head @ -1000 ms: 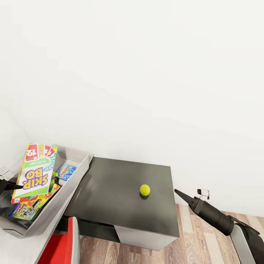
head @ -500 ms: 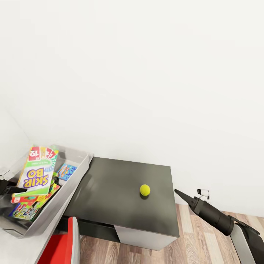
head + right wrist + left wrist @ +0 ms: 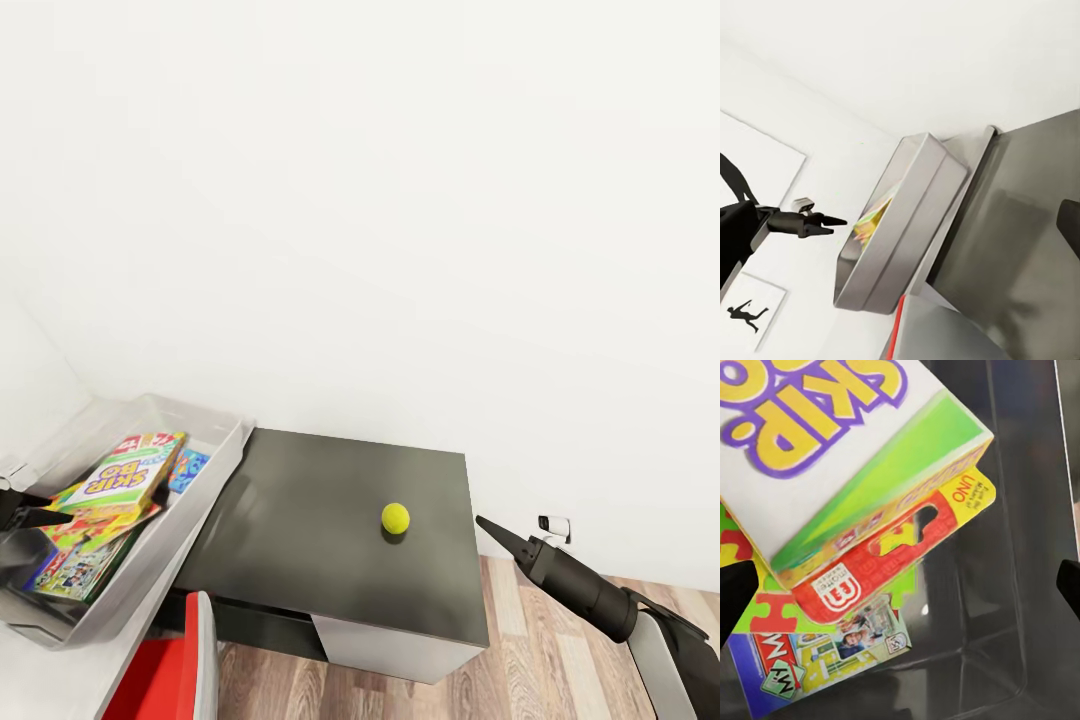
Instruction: Put all the toys in the child's room - the three board games (two on the bed and one on the table), the two jigsaw puzzles on the table, and the tennis ball on the table - inside the toy box on the table in the child's room.
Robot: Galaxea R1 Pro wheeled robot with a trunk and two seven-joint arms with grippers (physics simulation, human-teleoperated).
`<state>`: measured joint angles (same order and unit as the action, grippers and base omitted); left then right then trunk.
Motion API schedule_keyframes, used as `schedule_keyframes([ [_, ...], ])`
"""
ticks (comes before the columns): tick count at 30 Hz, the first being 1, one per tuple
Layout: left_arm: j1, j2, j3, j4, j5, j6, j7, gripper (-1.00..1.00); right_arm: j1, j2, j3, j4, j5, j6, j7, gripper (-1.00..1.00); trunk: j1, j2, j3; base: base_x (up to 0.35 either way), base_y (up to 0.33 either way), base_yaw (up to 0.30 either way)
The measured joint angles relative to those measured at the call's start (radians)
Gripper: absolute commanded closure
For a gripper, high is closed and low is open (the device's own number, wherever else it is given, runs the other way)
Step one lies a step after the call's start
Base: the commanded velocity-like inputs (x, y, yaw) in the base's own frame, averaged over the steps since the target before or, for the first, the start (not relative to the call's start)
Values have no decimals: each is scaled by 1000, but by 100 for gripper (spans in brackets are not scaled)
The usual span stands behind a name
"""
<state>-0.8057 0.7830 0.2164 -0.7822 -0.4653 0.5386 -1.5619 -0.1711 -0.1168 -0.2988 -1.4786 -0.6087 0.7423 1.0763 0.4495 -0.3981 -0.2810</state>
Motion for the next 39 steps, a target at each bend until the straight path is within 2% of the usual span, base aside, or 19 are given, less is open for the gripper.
schedule_keyframes([
  [8,0,3,-1,-7,1,0,0,-100,0,-1,0,0,1,0,0,-100,0,0,0,0,0,0],
  [14,0,38,0,-19,14,0,0,-100,0,-1,0,0,1,0,0,-100,0,0,0,0,0,0],
  [21,0,63,4,-56,21,5,0,-100,0,-1,0,1,1,0,-1,-100,0,0,0,0,0,0],
  [24,0,83,6,-60,33,8,0,-100,0,-1,0,1,1,-1,-1,-100,0,0,0,0,0,0],
  [27,0,98,8,-62,61,12,0,-100,0,-1,0,1,2,-1,-1,-100,0,0,0,0,0,0],
  [30,0,115,8,-62,114,23,0,-100,0,-1,0,1,1,-1,0,-100,0,0,2,0,0,0],
  [35,0,158,8,-62,239,77,0,-100,0,-1,0,1,-1,-3,4,-100,0,0,8,0,0,0],
  [39,1,165,6,-63,287,94,0,-100,0,-1,0,1,-2,-3,6,-100,0,0,15,0,0,0],
])
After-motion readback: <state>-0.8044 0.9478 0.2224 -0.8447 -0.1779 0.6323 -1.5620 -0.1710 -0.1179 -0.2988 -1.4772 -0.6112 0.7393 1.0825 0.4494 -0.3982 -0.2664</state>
